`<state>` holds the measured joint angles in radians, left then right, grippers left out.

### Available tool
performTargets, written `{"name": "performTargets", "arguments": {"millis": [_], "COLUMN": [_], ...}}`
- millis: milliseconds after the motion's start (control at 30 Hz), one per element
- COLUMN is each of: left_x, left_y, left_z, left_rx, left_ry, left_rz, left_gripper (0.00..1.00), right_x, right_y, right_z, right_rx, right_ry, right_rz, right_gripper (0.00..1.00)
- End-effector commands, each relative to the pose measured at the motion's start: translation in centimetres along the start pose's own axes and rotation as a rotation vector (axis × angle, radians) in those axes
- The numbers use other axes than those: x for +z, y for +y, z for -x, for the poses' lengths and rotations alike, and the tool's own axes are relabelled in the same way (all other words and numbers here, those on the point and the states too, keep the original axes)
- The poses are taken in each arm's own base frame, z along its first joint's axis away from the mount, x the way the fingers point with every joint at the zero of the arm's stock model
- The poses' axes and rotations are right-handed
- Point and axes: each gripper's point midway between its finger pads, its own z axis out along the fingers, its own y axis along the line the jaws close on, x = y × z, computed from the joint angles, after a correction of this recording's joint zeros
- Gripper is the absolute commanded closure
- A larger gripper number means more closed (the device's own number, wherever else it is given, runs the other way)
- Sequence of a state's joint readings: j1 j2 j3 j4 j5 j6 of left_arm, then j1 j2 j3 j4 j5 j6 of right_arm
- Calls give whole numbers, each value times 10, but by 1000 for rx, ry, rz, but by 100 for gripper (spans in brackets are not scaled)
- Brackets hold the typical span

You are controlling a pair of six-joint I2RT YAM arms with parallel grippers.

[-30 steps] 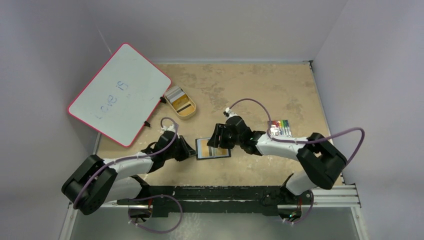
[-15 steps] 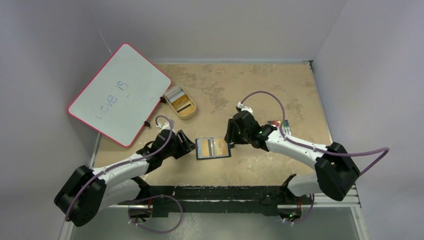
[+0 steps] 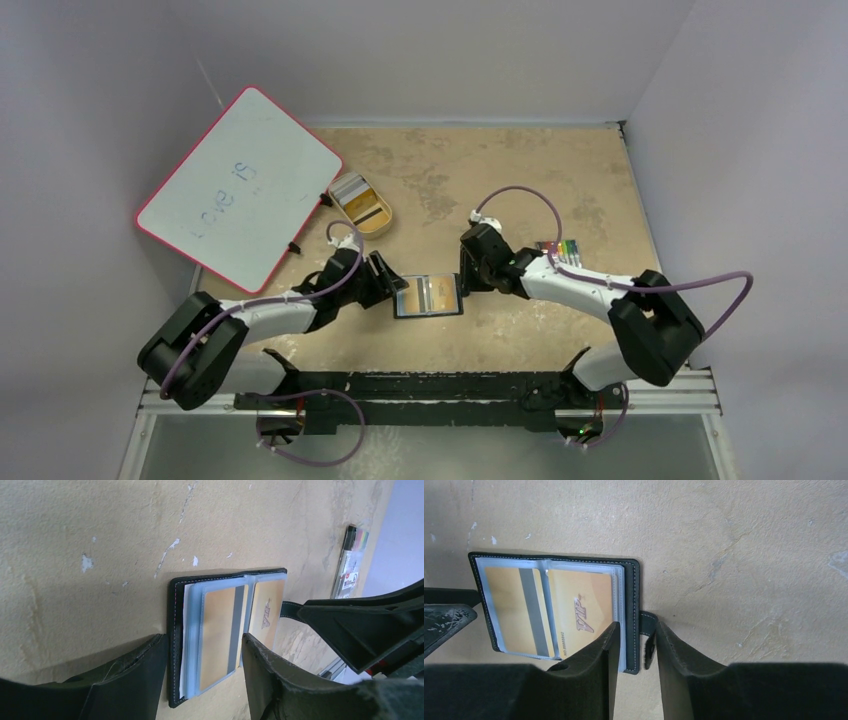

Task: Put the credit cards into the card holder
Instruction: Close the card holder at the center of the board.

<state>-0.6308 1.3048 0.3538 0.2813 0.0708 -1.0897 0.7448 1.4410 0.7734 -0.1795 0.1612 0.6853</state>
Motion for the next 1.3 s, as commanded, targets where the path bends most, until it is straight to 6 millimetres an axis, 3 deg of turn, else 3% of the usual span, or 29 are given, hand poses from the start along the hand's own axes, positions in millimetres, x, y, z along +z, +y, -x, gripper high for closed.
{"name": "performTargets", "arguments": {"millis": [0,167,333,633,867,1100,1267], "left_x": [3,-4,-14,-26,-30,-27,-24], "left_y": [-21,-50,-76,-95,-103,-89,-82], "left_z": [5,9,12,10,6,-4,-2], "left_rx": [-1,-55,-74,-97,-94,-112,-67], "left_ry": [1,-4,6,26,51,56,40], "left_rz": [-68,-192,-296,-391,-417,-375,-314], "left_gripper": [45,47,49,50,56,68,68], "right_x": [6,11,14,16,11,13,17], "right_y": [2,8,10,15,34,71,69], "right_z": [-2,-6,-10,-8,-2,7,14], "right_rx": [0,15,29,32,15,-46,-52], "right_ry": [0,9,12,-21,-39,-59,-50], "right_rz": [26,59,83,124,207,322,268], "right_gripper": [68,76,78,87,92,92,82]}}
